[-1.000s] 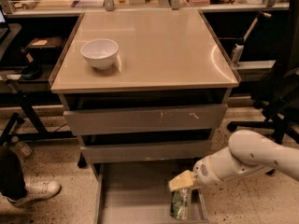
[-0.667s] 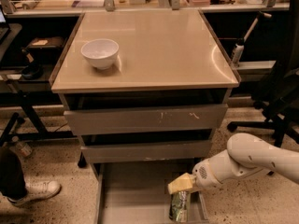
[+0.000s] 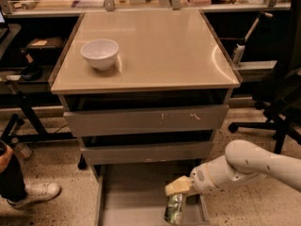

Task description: Place green can into bottom drawer

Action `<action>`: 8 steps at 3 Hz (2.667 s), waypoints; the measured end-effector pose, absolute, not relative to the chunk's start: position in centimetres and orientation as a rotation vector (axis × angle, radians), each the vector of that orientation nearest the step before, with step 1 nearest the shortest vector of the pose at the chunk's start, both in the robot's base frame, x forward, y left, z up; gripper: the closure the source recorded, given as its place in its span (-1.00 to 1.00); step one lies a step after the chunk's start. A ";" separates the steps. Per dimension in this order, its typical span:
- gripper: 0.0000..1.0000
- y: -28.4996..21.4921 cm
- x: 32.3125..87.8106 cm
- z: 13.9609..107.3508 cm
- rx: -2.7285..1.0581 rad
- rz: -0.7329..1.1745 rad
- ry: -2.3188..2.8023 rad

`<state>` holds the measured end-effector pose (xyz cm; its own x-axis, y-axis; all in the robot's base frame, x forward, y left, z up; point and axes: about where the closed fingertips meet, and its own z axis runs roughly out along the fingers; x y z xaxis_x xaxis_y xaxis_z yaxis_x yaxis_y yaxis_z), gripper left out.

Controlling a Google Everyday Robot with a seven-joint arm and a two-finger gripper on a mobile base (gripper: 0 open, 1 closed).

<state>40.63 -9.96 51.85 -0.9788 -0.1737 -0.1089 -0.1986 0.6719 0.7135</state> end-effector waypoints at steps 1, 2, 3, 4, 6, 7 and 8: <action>1.00 -8.5 42.1 48.3 -0.201 1.351 2.793; 1.00 -7.8 42.7 44.9 -0.084 1.439 2.774; 1.00 -7.8 42.7 44.9 -0.084 1.439 2.774; 1.00 -6.9 43.1 42.5 -0.006 1.512 2.732; 1.00 -5.1 44.2 36.1 0.230 1.671 2.674; 1.00 -5.1 44.2 36.1 0.230 1.671 2.674; 1.00 -4.2 44.6 34.0 0.291 1.760 2.613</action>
Offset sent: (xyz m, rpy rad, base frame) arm 0.0349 0.0221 -0.0998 0.1999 0.1223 -0.2037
